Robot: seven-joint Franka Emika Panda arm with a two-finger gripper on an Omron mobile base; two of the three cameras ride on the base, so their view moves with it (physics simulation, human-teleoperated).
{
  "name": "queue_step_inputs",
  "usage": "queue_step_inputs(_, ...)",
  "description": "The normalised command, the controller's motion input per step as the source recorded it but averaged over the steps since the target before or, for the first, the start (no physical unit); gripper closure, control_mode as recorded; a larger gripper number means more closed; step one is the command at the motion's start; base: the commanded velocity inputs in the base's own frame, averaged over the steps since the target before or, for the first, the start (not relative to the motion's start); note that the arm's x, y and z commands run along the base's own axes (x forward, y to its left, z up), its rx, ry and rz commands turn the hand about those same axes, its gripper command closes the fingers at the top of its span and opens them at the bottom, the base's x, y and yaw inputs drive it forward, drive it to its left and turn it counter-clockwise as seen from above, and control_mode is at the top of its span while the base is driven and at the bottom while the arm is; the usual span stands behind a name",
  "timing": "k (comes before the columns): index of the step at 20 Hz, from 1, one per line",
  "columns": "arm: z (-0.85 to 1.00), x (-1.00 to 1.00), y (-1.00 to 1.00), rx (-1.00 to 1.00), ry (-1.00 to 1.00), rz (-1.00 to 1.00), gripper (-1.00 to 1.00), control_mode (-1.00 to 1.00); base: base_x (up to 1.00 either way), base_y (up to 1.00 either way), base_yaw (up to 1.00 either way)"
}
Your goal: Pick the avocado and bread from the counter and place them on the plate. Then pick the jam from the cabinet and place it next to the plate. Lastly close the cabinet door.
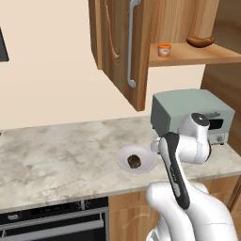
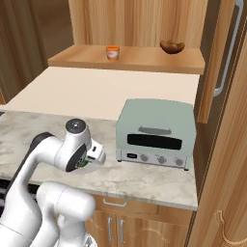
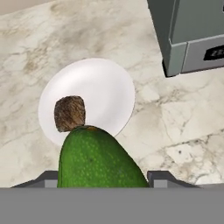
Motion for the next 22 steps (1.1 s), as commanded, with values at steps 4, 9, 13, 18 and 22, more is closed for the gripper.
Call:
queue_step_inputs(4,0.00,0.39,0.34,0.00,0.02,0.00,1.00,-1.00,0.00,0.00,0.00)
queue_step_inputs(9,0.00,0.49,0.14,0.00,0.03,0.00,1.00,-1.00,0.00,0.00,0.00)
queue_step_inputs(13,0.00,0.41,0.00,0.00,0.03,0.05,1.00,-1.00,0.00,0.00,0.00)
queue_step_inputs(18,-0.02,0.31,0.00,0.00,0.05,0.08,1.00,-1.00,0.00,0.00,0.00)
queue_step_inputs(22,-0.14,0.09,0.00,0.00,0.04,0.09,1.00,-1.00,0.00,0.00,0.00)
